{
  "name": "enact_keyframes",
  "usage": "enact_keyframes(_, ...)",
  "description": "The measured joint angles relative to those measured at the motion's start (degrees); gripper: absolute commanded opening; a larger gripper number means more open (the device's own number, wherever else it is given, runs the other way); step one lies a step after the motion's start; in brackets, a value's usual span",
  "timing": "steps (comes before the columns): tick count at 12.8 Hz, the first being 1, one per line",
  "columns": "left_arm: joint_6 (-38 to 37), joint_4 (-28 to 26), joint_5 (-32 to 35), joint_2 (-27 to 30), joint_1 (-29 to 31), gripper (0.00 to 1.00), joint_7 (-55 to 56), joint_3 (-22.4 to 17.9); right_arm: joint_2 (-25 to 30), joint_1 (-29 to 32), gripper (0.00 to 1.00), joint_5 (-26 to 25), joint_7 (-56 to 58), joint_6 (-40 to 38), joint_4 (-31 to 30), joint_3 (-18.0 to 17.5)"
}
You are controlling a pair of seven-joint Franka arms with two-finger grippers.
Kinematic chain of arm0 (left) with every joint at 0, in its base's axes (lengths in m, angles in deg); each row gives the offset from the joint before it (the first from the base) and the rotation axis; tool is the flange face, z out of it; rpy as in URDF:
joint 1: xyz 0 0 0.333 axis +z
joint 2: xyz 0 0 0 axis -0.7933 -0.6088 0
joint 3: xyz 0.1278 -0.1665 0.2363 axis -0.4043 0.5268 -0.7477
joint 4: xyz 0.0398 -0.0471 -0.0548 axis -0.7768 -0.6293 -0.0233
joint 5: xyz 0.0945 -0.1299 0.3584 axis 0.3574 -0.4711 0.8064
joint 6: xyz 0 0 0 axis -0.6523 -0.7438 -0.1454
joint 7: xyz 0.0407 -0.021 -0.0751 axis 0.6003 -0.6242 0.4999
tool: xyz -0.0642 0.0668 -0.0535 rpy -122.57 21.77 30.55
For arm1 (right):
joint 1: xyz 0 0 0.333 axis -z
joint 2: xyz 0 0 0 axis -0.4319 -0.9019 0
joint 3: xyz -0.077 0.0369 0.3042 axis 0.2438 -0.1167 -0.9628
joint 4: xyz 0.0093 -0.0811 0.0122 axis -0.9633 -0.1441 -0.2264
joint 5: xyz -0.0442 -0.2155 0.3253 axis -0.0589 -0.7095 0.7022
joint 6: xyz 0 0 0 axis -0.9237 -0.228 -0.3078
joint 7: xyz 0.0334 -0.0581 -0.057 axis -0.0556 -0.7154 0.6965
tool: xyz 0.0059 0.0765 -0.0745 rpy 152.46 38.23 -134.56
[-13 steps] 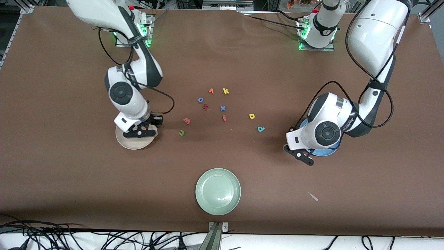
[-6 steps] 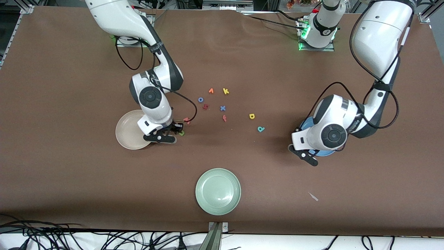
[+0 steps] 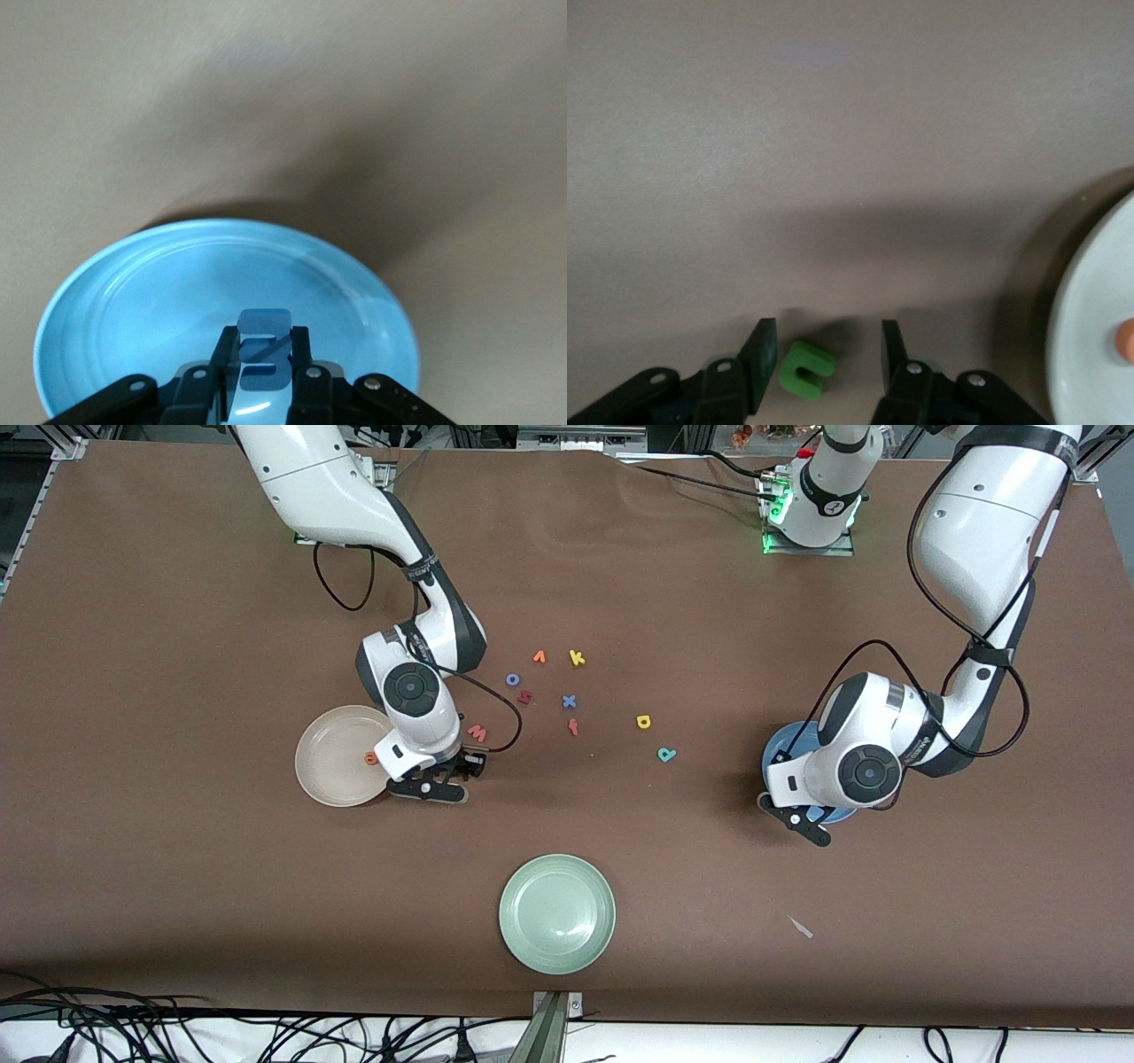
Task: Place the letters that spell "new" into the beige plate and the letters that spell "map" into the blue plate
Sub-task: 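Grasp green u with the right gripper while the left gripper grasps teal p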
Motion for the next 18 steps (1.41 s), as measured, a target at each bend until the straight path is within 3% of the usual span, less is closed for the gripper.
enact_keyframes(1, 0.8, -0.7, 0.0, 0.0, 0.9, 1.0, -0.8, 0.0, 0.0, 0.0, 0.56, 0.0, -0.5, 0.1, 0.0, -0.2)
enact_keyframes(4, 2.0, -0.9, 0.0, 0.1, 1.6, 1.0, -2.0, 1.2, -0.1, -0.2, 0.56, 0.0, -0.9, 0.4, 0.0, -0.9)
enact_keyframes(9, 2.1, 0.5, 0.0, 1.6, -1.2, 1.0, 1.9, 9.7, -0.9, -0.3, 0.56, 0.0, -1.0, 0.4, -0.2, -0.9)
enact_keyframes(14, 8.2, 0.6, 0.0, -1.1, -11.9, 1.0, 18.8, 9.2, -1.2, -0.3, 0.53, 0.6, -1.0, 0.4, -0.3, -0.9)
enact_keyframes(18, 10.8, 0.7, 0.0, -2.7, -11.5, 1.0, 19.9, 7.9, -1.2, -0.3, 0.34, 1.0, -1.0, 0.4, -0.5, -0.9)
